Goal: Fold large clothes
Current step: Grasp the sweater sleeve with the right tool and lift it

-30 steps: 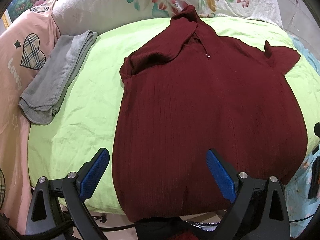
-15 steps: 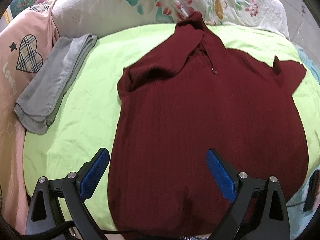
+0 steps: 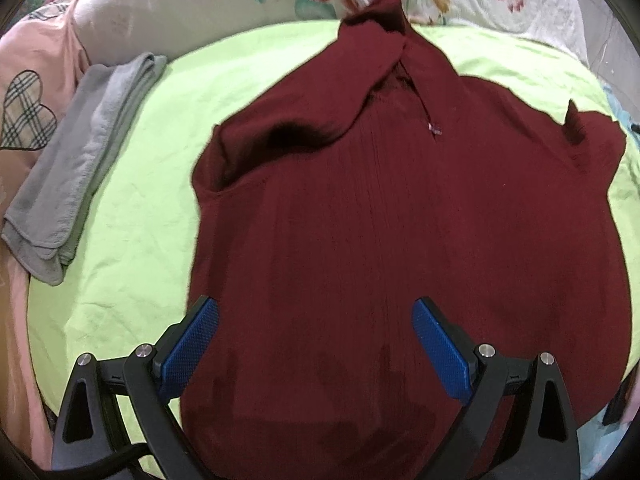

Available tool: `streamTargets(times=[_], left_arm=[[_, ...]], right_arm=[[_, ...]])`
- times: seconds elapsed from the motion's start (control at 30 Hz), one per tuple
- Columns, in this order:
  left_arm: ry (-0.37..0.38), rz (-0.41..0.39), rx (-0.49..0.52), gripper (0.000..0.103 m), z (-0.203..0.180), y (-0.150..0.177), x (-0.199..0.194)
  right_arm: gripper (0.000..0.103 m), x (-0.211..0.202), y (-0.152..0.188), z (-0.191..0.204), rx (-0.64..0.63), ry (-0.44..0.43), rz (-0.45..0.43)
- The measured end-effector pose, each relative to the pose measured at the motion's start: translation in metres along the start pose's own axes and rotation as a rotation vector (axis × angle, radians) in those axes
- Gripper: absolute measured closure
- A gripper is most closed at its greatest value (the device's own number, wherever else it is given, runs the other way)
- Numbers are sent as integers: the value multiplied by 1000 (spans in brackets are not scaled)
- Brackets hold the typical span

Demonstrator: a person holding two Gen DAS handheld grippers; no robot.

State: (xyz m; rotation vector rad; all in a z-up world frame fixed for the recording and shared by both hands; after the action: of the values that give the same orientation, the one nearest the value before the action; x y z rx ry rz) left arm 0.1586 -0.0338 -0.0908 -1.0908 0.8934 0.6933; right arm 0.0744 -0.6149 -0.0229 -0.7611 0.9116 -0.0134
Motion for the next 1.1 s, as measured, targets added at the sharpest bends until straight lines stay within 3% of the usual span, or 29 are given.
streamTargets(times=[0.17, 0.23, 0.33, 0.37, 0.6, 0.8, 0.97, 1.1], left_arm=[[11, 42, -26, 6, -7, -9, 21], [19, 63, -34, 6, -10, -10, 28], [27, 73, -27, 6, -15, -12, 34], [30, 71, -22, 6, -16, -14, 35], [56, 44, -35, 6, -11, -17, 33], [86, 32, -64, 6, -1, -6, 26], [196, 25, -83, 5, 7, 5, 17], [217, 11, -117, 5, 24, 14, 14]], right_arm=[[54, 51, -35, -42, 154, 6, 10], [59, 63, -42, -53, 236, -41, -2], [81, 72, -54, -57, 284, -78, -5], [95, 72, -55, -56, 281, -82, 6], [97, 26, -34, 12, 115, -221, 3], [97, -4, 52, 105, 58, -433, 160], [97, -19, 151, 201, 86, -659, 350], [97, -26, 222, 283, 111, -831, 509]])
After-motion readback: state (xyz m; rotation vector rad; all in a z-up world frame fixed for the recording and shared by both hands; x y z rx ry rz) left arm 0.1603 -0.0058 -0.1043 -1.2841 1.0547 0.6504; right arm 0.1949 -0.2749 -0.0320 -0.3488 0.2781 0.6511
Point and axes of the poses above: each gripper's, at about its wrist camera, not at the fingertips, and x roughly the way its jaws point, z to its left, y to its underside, the point moved 5 cm from there along x, roughly the way its jaws point
